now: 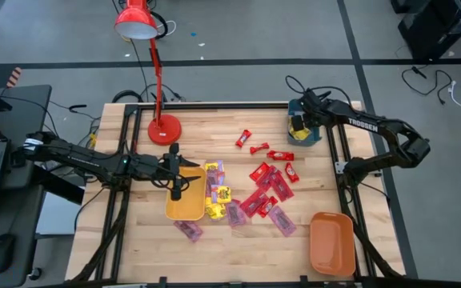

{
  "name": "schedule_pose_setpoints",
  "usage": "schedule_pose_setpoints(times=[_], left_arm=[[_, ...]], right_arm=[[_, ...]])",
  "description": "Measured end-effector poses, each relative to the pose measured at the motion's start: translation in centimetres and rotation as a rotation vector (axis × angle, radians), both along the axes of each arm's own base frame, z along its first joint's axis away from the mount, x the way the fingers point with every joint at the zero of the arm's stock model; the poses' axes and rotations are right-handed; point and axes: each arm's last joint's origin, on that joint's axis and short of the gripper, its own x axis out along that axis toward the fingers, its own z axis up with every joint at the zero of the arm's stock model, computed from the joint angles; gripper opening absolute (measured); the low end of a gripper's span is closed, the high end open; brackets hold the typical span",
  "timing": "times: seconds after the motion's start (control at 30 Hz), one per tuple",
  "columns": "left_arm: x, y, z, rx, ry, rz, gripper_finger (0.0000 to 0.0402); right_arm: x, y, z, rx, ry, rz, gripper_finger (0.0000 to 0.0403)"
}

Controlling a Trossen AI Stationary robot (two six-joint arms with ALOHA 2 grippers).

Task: Sort candy
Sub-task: Put the yellow candy pack into the blue bin

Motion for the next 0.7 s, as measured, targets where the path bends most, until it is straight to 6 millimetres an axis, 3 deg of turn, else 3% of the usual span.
schedule_pose_setpoints(times=[0.23, 0.47, 0.7], left_arm=[[0.0, 0.0, 0.0, 0.000, 0.000, 0.000, 0.0190], [0.0, 0.0, 0.0, -0.038, -0.006, 0.009, 0.0190], [0.0, 0.0, -0.1, -0.085, -0.001, 0.007, 0.0190]], right_arm=[[1.4, 1.6, 0.9, -0.038, -0.033, 0.092, 0.0103], [1.6, 4.7, 4.1, -0.167, -0.141, 0.180, 0.0103], [2.3, 8.5, 7.2, -0.273, -0.326, 0.404, 0.0103]])
